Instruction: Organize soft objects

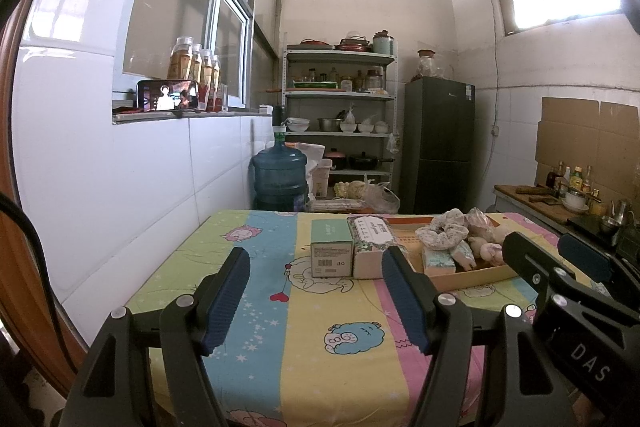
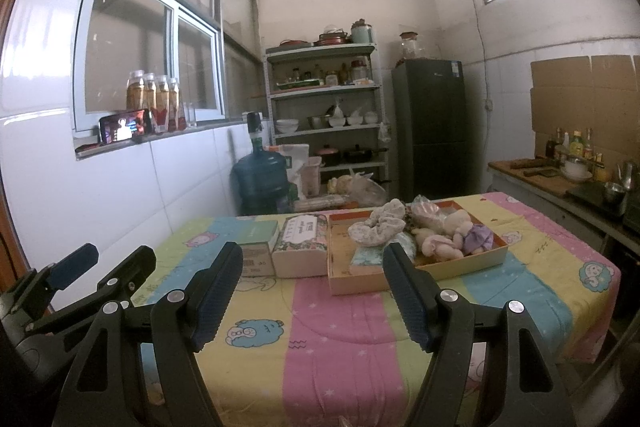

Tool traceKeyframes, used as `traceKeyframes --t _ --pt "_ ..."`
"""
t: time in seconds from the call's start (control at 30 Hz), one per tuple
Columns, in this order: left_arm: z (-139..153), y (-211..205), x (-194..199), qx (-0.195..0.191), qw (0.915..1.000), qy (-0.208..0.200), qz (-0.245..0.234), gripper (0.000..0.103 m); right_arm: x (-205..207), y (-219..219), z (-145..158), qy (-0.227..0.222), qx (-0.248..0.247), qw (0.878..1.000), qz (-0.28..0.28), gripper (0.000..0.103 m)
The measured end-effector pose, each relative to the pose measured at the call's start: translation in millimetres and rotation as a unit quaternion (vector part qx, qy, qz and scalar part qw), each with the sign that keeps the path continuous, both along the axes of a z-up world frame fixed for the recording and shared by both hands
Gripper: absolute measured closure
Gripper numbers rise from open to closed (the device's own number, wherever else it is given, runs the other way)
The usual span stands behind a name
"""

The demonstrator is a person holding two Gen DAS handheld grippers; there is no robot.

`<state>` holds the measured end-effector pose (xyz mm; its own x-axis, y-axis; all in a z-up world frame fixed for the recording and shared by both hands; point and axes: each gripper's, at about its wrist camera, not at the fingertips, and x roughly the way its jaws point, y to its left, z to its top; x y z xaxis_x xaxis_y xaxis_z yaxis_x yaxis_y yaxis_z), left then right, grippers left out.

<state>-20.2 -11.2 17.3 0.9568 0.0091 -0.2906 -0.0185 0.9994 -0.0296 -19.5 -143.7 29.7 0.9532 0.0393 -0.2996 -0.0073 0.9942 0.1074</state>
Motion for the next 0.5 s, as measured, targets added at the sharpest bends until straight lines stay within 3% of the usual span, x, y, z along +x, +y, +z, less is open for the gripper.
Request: traceKeyframes --t 0.5 --pt "-0.4 -0.9 -0.9 0.0 1.0 0.0 0.0 0.035 0.2 0.9 0.6 0.001 0.001 1.0 0.0 0.028"
